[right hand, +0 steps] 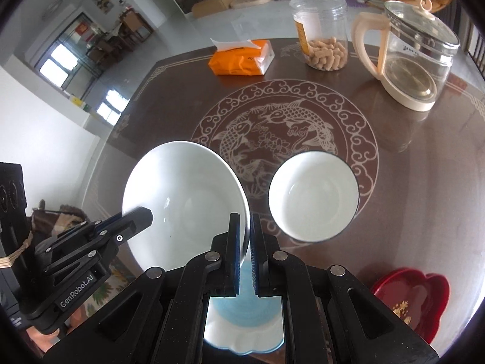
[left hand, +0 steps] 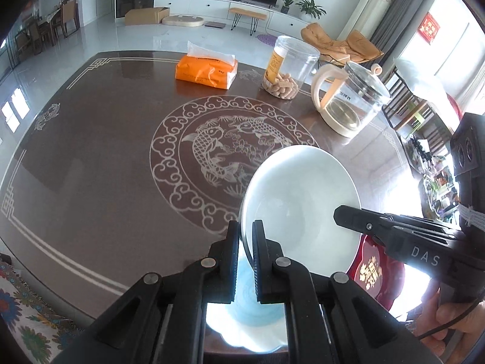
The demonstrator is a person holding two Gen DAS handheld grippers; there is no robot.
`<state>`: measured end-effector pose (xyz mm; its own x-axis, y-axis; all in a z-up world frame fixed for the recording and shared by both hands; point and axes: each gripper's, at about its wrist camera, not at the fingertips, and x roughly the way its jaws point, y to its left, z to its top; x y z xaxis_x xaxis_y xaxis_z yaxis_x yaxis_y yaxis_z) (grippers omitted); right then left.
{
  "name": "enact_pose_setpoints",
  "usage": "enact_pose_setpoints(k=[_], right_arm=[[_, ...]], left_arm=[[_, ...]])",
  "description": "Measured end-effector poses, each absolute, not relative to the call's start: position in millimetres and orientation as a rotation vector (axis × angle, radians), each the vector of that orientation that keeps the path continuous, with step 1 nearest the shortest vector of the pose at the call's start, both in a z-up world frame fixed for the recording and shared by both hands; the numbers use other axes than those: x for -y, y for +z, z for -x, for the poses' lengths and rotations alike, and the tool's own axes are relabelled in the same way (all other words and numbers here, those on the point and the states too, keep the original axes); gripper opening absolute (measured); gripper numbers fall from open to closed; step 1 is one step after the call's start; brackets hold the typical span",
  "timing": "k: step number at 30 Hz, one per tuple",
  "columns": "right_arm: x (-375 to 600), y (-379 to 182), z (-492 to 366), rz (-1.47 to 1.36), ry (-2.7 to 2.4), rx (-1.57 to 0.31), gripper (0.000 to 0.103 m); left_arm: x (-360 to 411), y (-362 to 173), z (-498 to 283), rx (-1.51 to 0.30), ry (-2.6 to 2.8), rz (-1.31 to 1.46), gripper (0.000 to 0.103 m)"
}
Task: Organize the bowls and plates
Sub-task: 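Close both grippers on the patterned bowl rim and lift it, then carry the patterned bowl over the scalloped bowl and lower it inside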
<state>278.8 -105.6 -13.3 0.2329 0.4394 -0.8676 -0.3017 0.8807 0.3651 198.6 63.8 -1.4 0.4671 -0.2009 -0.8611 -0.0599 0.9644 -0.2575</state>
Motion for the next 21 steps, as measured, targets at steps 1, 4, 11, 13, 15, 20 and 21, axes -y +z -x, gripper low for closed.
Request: enact_pose_setpoints(k=[1, 4, 11, 13, 15, 20, 21], right_arm=[[108, -17, -269, -0.13, 0.507, -1.244, 0.009], [114, -33, -248, -0.118, 0.491, -1.27, 0.009], [127, -80, -227, -0.129, 0.458, -1.354, 0.009], [129, -90, -225, -0.134, 0.454, -1.368, 0.009], [129, -98, -224, -0.138, 0.45, -1.378, 0.009], [127, -106, -223, -0.125, 0.447, -1.383, 0.009], [127, -107, -223, -0.127, 0.446, -1.384, 0.009]], left_arm=[[-61, -8, -191, -1.091, -0.091, 0.269, 0.008], [-54, -30, -175, -1.123, -0.099, 0.275, 0.007], [-46, -76, -154, -1.195, -0.111, 0.299, 0.007], [-44, -84, -152, -1.207, -0.109, 0.296, 0.008], [-43, -90, -152, -1.215, -0.107, 0.291, 0.008], [-42, -100, -153, -1.231, -0.111, 0.276, 0.008], [-42, -101, -154, -1.234, -0.112, 0.273, 0.008]])
